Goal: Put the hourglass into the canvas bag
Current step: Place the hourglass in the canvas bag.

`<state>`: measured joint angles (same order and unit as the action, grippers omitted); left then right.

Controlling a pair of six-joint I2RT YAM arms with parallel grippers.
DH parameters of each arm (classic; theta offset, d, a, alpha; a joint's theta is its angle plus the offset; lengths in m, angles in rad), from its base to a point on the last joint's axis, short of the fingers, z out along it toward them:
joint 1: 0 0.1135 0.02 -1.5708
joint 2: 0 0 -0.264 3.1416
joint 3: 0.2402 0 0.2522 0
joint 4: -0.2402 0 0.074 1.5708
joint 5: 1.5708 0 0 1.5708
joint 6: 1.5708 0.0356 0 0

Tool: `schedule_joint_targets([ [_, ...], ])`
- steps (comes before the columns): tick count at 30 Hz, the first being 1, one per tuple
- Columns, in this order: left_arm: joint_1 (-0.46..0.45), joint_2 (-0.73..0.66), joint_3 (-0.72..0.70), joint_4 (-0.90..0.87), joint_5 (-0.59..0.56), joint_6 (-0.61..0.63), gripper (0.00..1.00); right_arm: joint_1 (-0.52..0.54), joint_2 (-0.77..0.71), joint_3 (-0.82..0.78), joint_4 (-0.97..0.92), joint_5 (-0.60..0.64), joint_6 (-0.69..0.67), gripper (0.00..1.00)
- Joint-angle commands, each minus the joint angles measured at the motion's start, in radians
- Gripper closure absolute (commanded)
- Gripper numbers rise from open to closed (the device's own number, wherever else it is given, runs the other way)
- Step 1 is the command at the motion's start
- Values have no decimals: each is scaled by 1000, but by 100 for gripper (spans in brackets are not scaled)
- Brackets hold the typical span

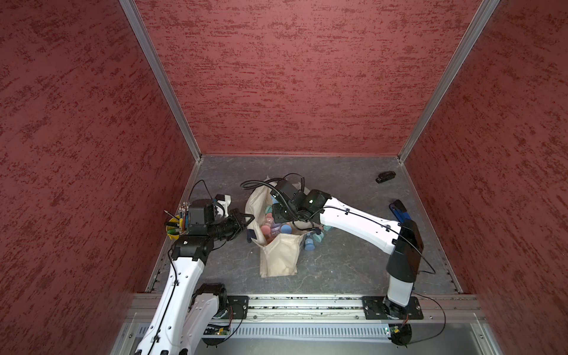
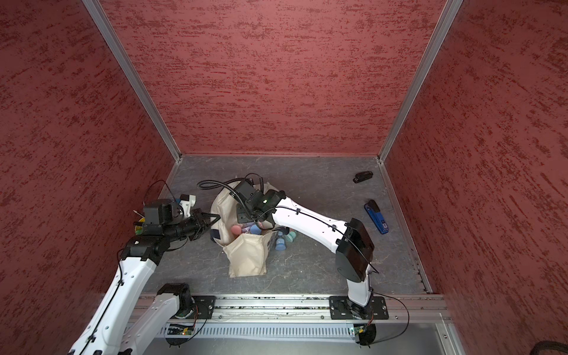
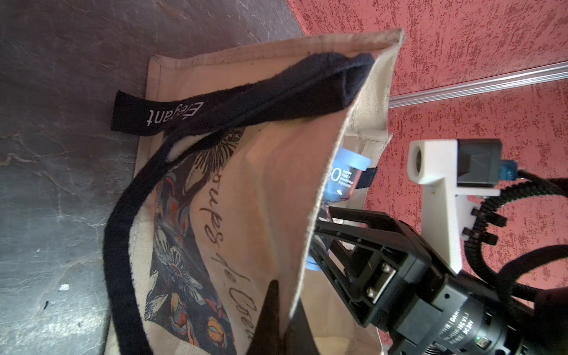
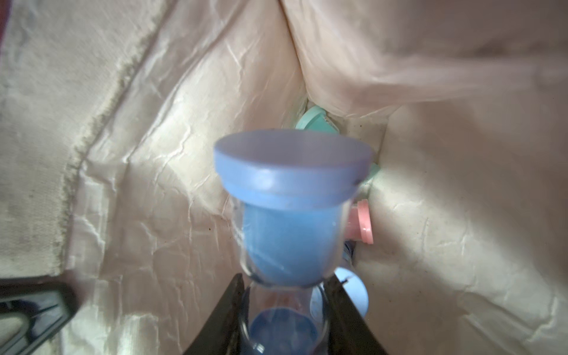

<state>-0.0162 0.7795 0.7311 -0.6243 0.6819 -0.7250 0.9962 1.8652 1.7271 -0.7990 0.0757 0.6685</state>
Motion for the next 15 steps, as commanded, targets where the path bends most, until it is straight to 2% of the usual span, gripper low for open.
schedule_joint_targets([
  [1, -5, -8, 29, -9, -5, 15, 100, 2, -4, 31, 14, -26, -4, 100],
  [15, -5, -1, 51, -14, -5, 16, 100, 1, 70, 16, 58, -72, 25, 100],
])
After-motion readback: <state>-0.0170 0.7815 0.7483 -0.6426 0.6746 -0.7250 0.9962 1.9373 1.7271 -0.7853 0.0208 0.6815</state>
